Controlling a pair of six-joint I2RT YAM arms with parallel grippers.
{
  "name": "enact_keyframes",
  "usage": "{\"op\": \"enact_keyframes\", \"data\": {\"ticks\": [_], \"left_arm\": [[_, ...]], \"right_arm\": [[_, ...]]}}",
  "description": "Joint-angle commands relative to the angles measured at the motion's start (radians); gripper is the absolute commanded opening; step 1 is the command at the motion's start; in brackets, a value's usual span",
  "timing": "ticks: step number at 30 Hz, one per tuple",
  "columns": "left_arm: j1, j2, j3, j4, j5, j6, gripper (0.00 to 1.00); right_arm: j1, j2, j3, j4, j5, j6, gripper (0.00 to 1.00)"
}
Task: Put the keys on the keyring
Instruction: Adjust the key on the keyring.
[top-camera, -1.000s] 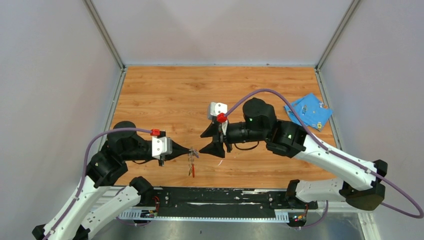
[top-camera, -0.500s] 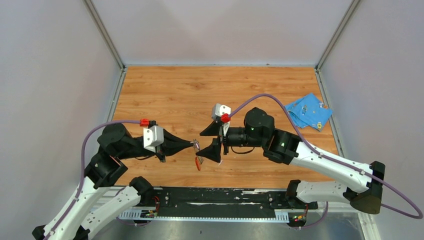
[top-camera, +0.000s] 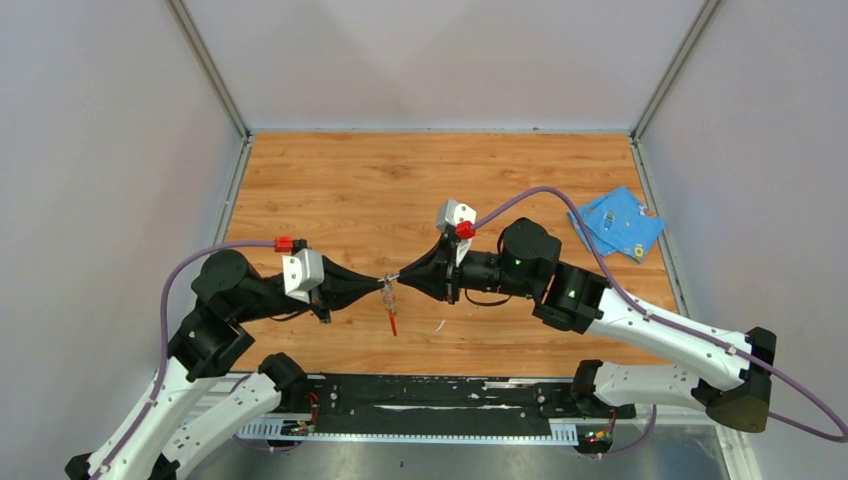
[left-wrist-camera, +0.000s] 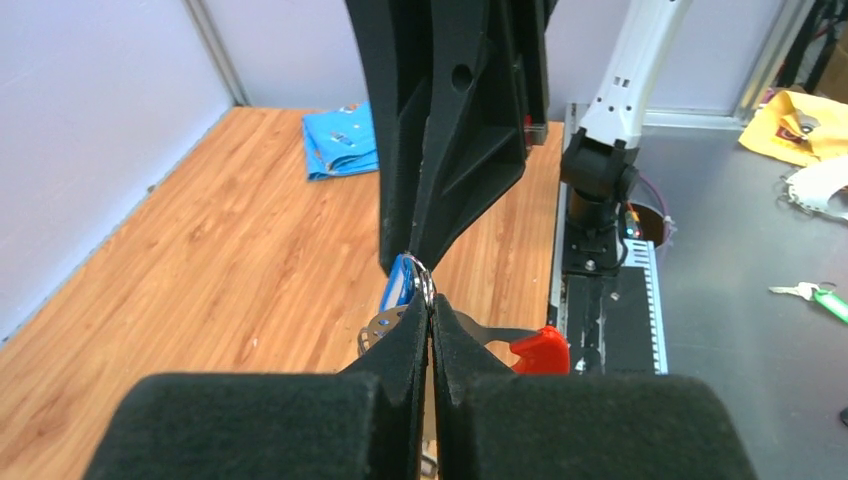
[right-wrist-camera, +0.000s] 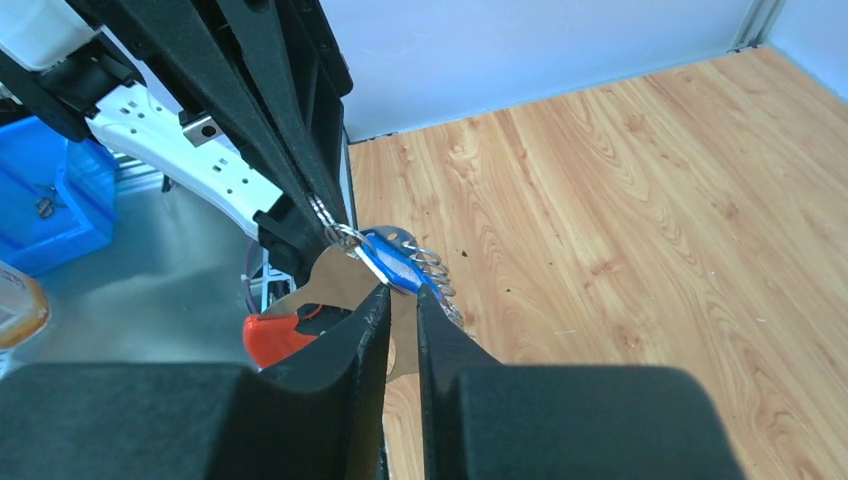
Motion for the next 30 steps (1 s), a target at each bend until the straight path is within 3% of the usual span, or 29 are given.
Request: {"op": "enact_keyframes", "data": {"ticks": [1, 6, 7, 9, 15, 22, 30], "left_arm": [[-0.003, -0.019, -0.020, 0.021, -0.087, 0.017, 0.00], [-0.003, -0.017, -0.024, 0.016, -0.113, 0.031, 0.00], [-0.003, -0.017, -0.022, 0.016, -0.109, 0.032, 0.00], [-0.003, -0.014, -0.023, 0.015, -0.108, 0.028, 0.00], [-0.003, -0.010, -0.020, 0.023, -0.094, 0.013, 0.00], [-0.003, -0.006, -0.016, 0.024, -0.074, 0.004, 0.00], [-0.003, -0.010, -0.012, 0.037, -0.085, -0.011, 0.00]], "right_arm": [[0.005, -0.016, 0.012, -0.051, 0.010, -0.033, 0.16], [0.011, -0.017, 0.026, -0.115, 0.001, -0.053, 0.03], [0.011, -0.018, 0.025, -0.117, 0.000, -0.054, 0.06], [0.013, -0.016, 0.030, -0.118, 0.005, -0.056, 0.28], [0.035, 0.018, 0.036, -0.055, 0.043, -0.081, 0.53], [0.041, 0.033, 0.019, 0.034, 0.093, -0.072, 0.57], [0.041, 0.052, -0.004, 0.112, 0.128, -0.059, 0.50]]}}
